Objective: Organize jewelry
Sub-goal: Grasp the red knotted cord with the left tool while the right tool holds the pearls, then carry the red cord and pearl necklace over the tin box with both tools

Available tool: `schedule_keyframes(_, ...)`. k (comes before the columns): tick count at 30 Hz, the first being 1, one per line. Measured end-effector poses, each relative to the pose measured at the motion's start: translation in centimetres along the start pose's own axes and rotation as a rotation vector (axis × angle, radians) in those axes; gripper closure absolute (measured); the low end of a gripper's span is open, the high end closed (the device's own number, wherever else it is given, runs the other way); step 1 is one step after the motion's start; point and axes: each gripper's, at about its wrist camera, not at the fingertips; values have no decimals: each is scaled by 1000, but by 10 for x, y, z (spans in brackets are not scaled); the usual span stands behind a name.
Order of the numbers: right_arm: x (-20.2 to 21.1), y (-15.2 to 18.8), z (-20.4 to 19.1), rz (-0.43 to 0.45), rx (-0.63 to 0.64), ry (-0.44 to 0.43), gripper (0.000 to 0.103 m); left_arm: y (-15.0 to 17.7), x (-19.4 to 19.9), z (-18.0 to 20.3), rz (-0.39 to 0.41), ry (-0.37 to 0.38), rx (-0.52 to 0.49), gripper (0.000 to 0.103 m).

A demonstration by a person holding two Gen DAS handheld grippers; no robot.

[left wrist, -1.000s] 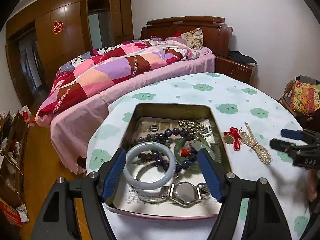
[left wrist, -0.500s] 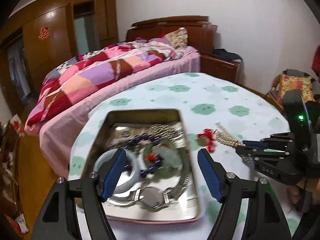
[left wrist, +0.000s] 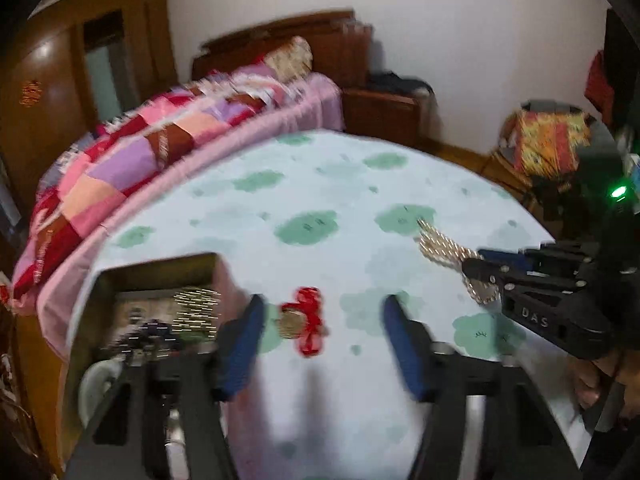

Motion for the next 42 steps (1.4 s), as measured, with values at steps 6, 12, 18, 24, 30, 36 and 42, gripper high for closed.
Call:
schedule_keyframes(6,3,0,1,8,-1,-29,87,-1,-34,1,-89,-13,5,55)
schedule_keyframes(12,4,0,4,10,-6,-47,87,1,-48,8,-139,-19,-10,66)
schedule_keyframes(18,4,0,3,10,2,-49,87,4,-53,3,-142,-14,34,67)
schedule_keyframes(24,5,-1,3,12,0,-55,87,12,-43,1,-121,53,75,99)
schedule_keyframes(30,14,1,1,49,7,-76,88,15,-11,6,-48,68,73,99)
schedule_keyframes(36,23,5,-3,68,21,-110,96,10,27,5,36,81,69,99)
schedule_keyframes(42,26,2,-6,64,41,-105,94,8,42,5,75,74,61,99)
Point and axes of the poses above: each gripper's, at about its wrist camera, not at the fingertips, and x roughly against the way its jaws point, z to its right, y to its underside, and after that the axes turned 13 degrees about -x, right-handed
